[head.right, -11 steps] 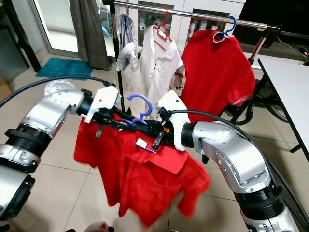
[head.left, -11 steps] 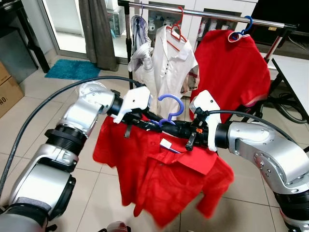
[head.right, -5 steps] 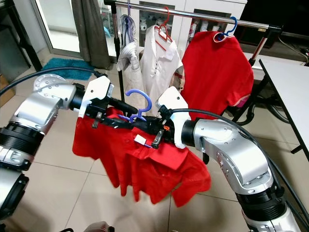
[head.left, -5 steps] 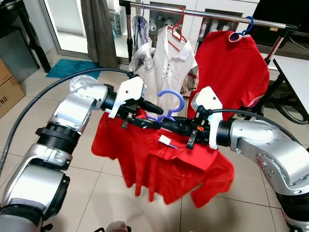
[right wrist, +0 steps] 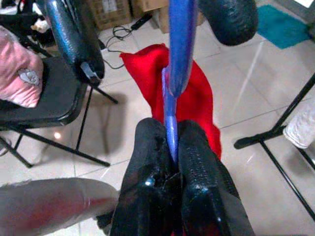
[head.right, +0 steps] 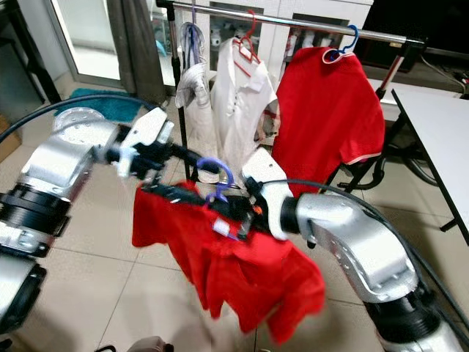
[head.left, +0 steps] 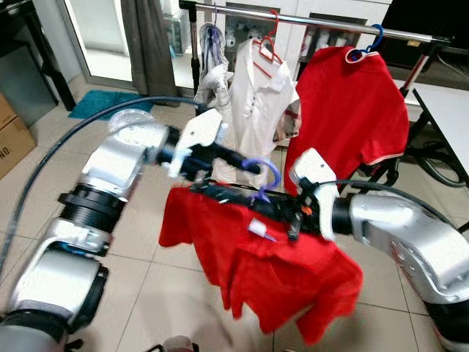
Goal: Hang hanger
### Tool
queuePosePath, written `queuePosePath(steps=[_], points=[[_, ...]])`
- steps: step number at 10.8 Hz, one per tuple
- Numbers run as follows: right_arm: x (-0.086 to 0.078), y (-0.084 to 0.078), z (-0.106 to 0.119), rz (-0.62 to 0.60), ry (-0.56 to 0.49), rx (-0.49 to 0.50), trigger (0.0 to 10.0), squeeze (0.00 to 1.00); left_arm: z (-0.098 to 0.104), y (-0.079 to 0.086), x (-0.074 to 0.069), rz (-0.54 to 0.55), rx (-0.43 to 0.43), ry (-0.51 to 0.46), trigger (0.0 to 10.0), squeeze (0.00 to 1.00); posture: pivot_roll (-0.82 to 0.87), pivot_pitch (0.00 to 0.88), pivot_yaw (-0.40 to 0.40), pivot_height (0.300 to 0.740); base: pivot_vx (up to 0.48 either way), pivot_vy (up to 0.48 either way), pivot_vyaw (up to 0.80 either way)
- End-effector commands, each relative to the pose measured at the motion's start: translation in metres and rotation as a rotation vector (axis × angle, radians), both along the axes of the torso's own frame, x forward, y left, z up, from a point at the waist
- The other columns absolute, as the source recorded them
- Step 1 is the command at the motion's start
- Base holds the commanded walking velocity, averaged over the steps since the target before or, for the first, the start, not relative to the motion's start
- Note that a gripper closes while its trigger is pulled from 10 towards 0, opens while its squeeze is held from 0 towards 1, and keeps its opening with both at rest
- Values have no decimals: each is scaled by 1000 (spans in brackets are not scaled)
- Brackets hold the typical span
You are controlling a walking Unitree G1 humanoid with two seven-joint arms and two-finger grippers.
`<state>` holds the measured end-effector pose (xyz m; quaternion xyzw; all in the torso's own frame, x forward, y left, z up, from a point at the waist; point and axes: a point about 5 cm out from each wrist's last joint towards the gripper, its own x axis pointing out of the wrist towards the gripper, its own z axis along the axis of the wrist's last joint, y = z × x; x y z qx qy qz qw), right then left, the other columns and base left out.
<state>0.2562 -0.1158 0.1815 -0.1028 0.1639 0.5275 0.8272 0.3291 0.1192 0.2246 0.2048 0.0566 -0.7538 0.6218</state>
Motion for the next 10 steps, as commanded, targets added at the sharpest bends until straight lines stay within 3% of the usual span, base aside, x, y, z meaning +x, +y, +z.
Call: queuePosePath(steps=[1, 3, 4, 5, 6, 7, 9, 10], points=[[-3, -1, 5, 12, -30, -4, 0, 0, 5, 2, -1, -1, -3, 20, 10000, 1000, 45, 0, -9, 740, 0, 0, 0], [-1, -9, -5, -59, -1, -37, 0, 0, 0, 17, -10, 20, 34, 17, 10000, 1000, 50, 0, -13, 740, 0, 0, 0], [5, -12, -9, -137, 2, -36, 0, 0, 1, 24, -9, 83, 10, 1, 10000, 1000, 56, 0, -18, 740, 0, 0, 0], [16, -13, -13, -280, -17, -18, 0, 0, 4, 31, 4, 301, -56, -103, 10000, 400, 61, 0, -24, 740, 0, 0, 0], [19, -12, -13, -324, -28, -4, 0, 0, 5, 32, 10, 416, -89, -134, 10000, 0, 63, 0, -27, 740, 0, 0, 0], [23, -7, -15, -417, -47, 28, 0, 0, -1, 28, 15, 630, -184, -153, 10000, 0, 66, 0, -30, 740, 0, 0, 0], [28, -3, -14, -514, -74, 60, 0, 0, -6, 12, 11, 793, -354, -136, 10000, 0, 65, 0, -26, 740, 0, 0, 0], [30, -1, -13, -537, -90, 68, 0, 0, -10, 9, 11, 868, -397, -150, 10000, 0, 64, 0, -25, 740, 0, 0, 0]])
